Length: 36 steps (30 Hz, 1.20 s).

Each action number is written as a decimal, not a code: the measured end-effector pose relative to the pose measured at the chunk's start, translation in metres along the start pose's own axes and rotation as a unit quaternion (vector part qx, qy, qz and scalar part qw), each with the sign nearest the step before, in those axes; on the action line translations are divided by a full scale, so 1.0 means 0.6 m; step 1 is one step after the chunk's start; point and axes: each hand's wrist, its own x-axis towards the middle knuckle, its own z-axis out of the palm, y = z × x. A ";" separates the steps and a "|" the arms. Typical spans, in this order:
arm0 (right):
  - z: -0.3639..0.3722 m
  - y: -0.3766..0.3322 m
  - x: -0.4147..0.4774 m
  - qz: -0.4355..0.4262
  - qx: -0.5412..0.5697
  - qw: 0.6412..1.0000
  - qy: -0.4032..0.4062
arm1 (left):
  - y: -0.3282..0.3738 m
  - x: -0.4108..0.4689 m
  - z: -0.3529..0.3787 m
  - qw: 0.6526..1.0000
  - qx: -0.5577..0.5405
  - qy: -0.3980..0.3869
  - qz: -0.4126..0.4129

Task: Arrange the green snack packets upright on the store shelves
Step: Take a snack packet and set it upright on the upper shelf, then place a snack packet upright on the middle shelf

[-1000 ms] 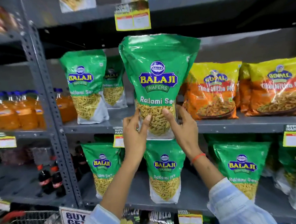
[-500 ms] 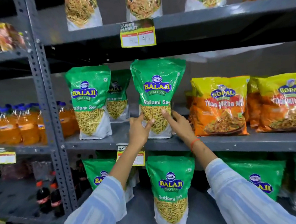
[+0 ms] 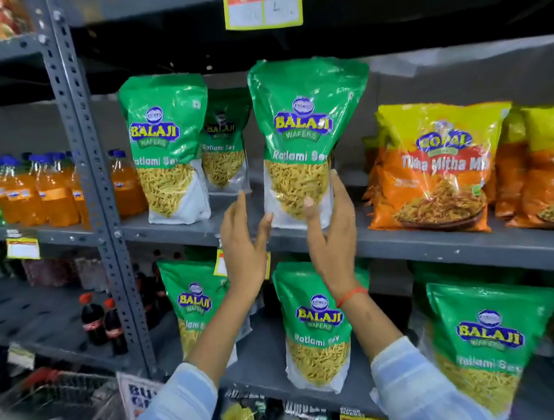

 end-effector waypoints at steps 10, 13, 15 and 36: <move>0.110 0.045 -0.251 -0.101 -0.013 0.993 -0.062 | -0.176 -0.147 -0.095 0.999 0.021 0.015 -0.036; 0.174 0.085 -0.315 -0.047 -0.033 0.993 -0.102 | -0.258 -0.168 -0.115 0.996 0.028 -0.029 -0.085; 0.219 0.114 -0.350 0.018 -0.046 0.993 -0.111 | -0.320 -0.172 -0.129 0.991 0.029 -0.052 -0.122; 0.327 0.309 -0.431 0.381 -0.010 0.896 -0.227 | -0.622 -0.093 -0.143 0.828 -0.213 -0.408 -0.320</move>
